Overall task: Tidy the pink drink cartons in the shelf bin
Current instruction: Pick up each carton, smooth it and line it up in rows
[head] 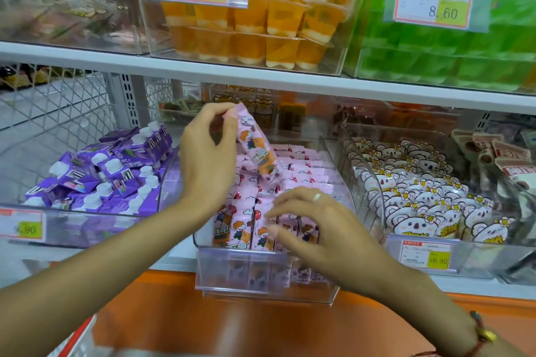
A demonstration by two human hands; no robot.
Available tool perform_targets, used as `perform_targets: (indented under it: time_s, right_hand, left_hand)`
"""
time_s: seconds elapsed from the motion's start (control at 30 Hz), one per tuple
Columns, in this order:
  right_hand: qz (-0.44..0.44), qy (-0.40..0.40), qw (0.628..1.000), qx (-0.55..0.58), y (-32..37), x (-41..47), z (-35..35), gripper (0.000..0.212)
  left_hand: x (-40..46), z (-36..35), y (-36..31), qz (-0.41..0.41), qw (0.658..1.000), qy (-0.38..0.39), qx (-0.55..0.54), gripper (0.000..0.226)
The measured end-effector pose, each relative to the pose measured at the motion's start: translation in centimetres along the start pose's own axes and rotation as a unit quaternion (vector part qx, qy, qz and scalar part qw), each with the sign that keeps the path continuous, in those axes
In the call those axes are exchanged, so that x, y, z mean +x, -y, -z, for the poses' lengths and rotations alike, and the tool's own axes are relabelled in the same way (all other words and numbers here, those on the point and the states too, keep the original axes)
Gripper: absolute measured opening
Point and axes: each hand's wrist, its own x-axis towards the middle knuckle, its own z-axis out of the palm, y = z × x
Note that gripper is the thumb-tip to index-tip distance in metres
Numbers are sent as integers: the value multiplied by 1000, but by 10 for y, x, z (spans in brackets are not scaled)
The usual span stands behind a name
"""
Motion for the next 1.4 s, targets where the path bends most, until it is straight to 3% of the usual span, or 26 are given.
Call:
perform_targets:
  time_s: [0.1, 0.2, 0.3, 0.4, 0.53, 0.6, 0.8, 0.97, 1.2, 1.4]
  right_hand:
    - [-30, -103, 991, 77, 10, 3, -5, 21]
    - [-42, -150, 983, 101, 21, 8, -10, 40]
    - [-29, -116, 984, 132, 33, 14, -15, 42]
    - [-22, -72, 980, 183, 37, 19, -21, 27]
    - [-113, -24, 914, 390, 30, 26, -19, 8]
    - [-135, -16, 896, 422, 26, 27, -18, 15]
    - [-150, -22, 884, 442, 21, 27, -19, 23]
    - [-160, 11, 848, 506, 19, 26, -13, 31]
    - [-165, -82, 869, 460, 18, 26, -14, 23]
    - [-171, -89, 868, 458, 20, 25, -12, 30]
  left_hand:
    - [-14, 20, -11, -32, 999, -26, -18, 13]
    - [-27, 30, -20, -49, 998, -19, -38, 17]
    - [-36, 32, -25, -25, 997, 5, -69, 20]
    - [-41, 34, -27, 7, 993, 56, -105, 15]
    - [-43, 36, -19, 79, 978, 148, -120, 36]
    - [-45, 36, -16, 94, 972, 183, -109, 39]
    - [-47, 35, -13, 65, 972, 209, -86, 27]
    - [-46, 35, -10, 57, 973, 208, -85, 27]
    - [-45, 30, -4, 91, 965, 211, -129, 29]
    - [-44, 32, -2, 102, 958, 229, -140, 29]
